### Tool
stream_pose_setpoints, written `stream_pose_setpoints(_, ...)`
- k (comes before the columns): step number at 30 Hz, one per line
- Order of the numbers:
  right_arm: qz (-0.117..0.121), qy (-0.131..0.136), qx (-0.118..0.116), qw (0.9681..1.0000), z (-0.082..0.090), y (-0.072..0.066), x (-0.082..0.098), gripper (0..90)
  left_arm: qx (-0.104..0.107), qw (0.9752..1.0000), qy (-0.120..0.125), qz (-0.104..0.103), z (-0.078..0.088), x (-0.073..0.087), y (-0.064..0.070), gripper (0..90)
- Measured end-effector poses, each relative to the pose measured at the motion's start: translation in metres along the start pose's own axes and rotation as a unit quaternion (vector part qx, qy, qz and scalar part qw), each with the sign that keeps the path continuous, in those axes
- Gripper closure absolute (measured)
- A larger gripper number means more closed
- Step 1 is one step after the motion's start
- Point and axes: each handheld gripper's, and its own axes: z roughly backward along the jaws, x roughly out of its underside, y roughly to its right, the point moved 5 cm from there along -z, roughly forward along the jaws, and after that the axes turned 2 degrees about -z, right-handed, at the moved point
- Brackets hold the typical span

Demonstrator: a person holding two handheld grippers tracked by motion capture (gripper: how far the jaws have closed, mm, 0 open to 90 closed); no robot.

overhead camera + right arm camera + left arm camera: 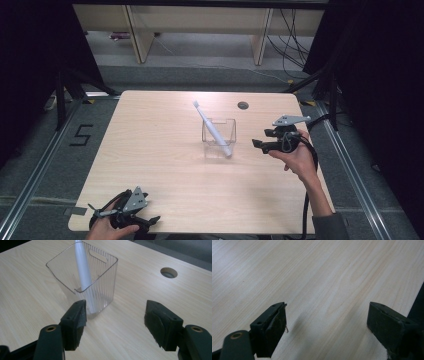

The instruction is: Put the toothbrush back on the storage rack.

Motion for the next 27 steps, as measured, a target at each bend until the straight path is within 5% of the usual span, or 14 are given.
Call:
stream_pose_setpoints(22,0.019,-0.006,-0.004,0.9998,-0.001,-0.011,0.022,32.7,-0.002,1.0,0.0,-0.009,0.0,-0.001,-0.001,15.5)
stream_pose_setpoints(27,0.003,-0.006,0.001,1.0,0.001,-0.015,0.026,30.2,-0.001,1.0,0.0,-0.008,0.0,0.0,-0.001,15.5)
